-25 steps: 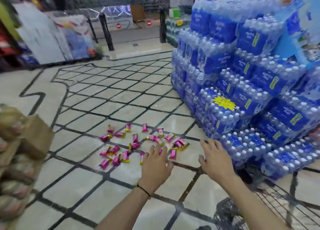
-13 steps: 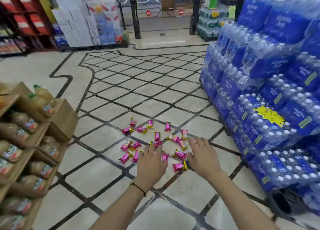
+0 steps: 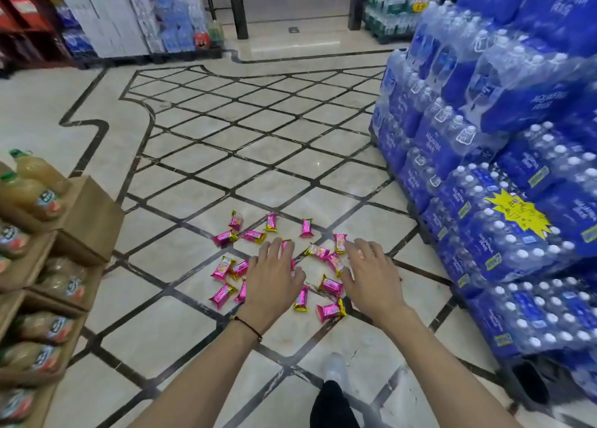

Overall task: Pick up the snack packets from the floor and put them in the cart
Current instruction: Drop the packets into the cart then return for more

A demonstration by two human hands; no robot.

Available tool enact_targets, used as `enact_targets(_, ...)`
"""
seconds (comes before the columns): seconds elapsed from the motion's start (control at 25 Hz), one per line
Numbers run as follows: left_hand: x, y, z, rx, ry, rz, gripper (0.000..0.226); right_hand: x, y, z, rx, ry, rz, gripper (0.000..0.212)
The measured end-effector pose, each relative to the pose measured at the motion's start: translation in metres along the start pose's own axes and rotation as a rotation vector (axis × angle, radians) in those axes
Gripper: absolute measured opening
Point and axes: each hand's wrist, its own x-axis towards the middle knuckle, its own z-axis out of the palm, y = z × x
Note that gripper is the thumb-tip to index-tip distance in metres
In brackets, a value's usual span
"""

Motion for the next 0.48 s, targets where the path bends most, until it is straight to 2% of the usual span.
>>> enact_targets(0.2, 0.103, 0.015, 0.030, -0.015, -0.033, -0.047, 0.055, 0.090, 0.044, 0.031, 0.079, 0.020, 0.013, 0.045)
enact_targets(0.48, 0.198, 0.023, 0.099, -0.087, -0.177, -0.115, 0.054, 0.172, 0.106, 0.099, 0.127, -0.120, -0.026, 0.047)
